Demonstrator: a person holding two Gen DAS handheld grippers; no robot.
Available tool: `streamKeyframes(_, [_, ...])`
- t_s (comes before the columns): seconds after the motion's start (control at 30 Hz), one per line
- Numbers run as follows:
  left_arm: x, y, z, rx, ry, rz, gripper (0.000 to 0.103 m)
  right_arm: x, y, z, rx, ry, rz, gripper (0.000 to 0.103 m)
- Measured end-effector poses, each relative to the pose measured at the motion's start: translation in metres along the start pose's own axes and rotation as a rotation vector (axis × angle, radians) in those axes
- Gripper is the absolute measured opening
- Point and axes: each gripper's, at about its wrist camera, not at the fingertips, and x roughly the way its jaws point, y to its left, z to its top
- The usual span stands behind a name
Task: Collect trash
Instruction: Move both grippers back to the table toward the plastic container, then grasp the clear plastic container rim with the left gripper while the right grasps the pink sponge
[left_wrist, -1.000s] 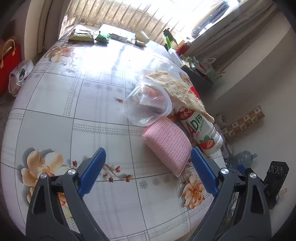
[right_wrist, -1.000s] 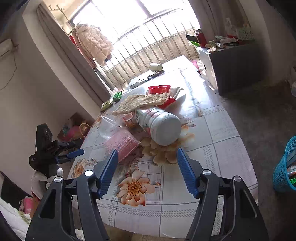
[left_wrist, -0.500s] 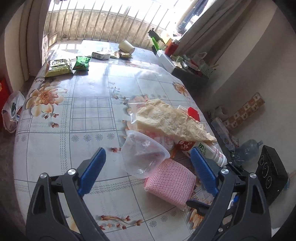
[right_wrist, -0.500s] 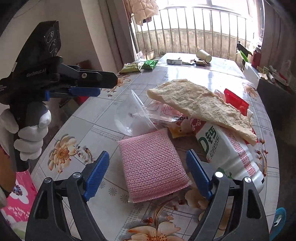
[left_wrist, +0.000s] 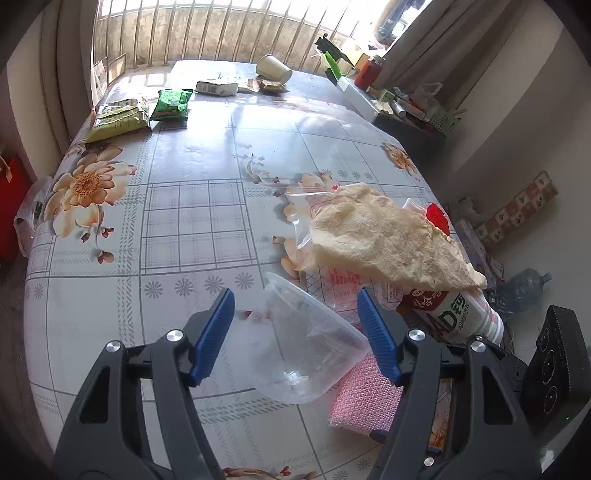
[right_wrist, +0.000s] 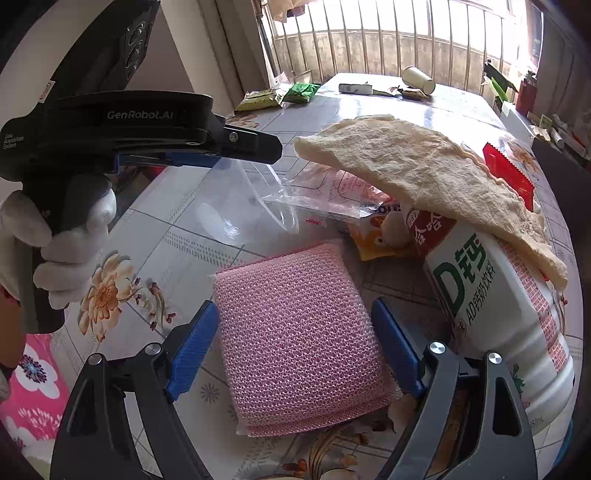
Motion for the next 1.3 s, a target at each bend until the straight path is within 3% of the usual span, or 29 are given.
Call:
streamKeyframes(0.2, [-0.023, 0.012, -0.024, -0.001, -0.018, -0.006, 0.056, -0.013, 0.005, -0.02, 0.027, 0.018, 0.006, 0.082])
streamKeyframes(0.27, [-0.03, 0.017, -0.034, -0.006, -0.02, -0.009, 0.037, -0.019, 0.004, -0.028, 0.048, 0.02, 0.003, 0.082])
streamKeyframes(0.33, [-0.033, 0.026, -0.045, -0.037, -0.008, -0.033, 0.037, -0.024, 0.003, -0.036, 0.071, 0.02, 0.009, 0.082])
streamKeyframes(0.53, [-0.041, 0.039, -0.07, -0.079, 0.0, -0.048, 0.01, -0.043, -0.004, -0.061, 0.139, 0.018, -0.006, 0.081])
streamKeyframes(0.6, [-0.046, 0.039, -0.079, -0.09, 0.003, -0.066, 0.006, -0.051, -0.006, -0.07, 0.168, 0.019, -0.017, 0.081])
streamKeyframes(0.8, [-0.061, 0.023, -0.114, -0.105, 0.032, -0.142, 0.005, -0.072, -0.018, -0.095, 0.267, 0.008, -0.014, 0.081])
streamKeyframes(0.97, [-0.063, 0.009, -0.129, -0.092, 0.039, -0.139, 0.006, -0.077, -0.017, -0.102, 0.252, 0.023, -0.005, 0.083])
streamKeyframes(1.3, [-0.073, 0.005, -0.135, -0.078, -0.007, -0.061, 0.048, -0.079, -0.015, -0.099, 0.249, 0.003, -0.053, 0.086])
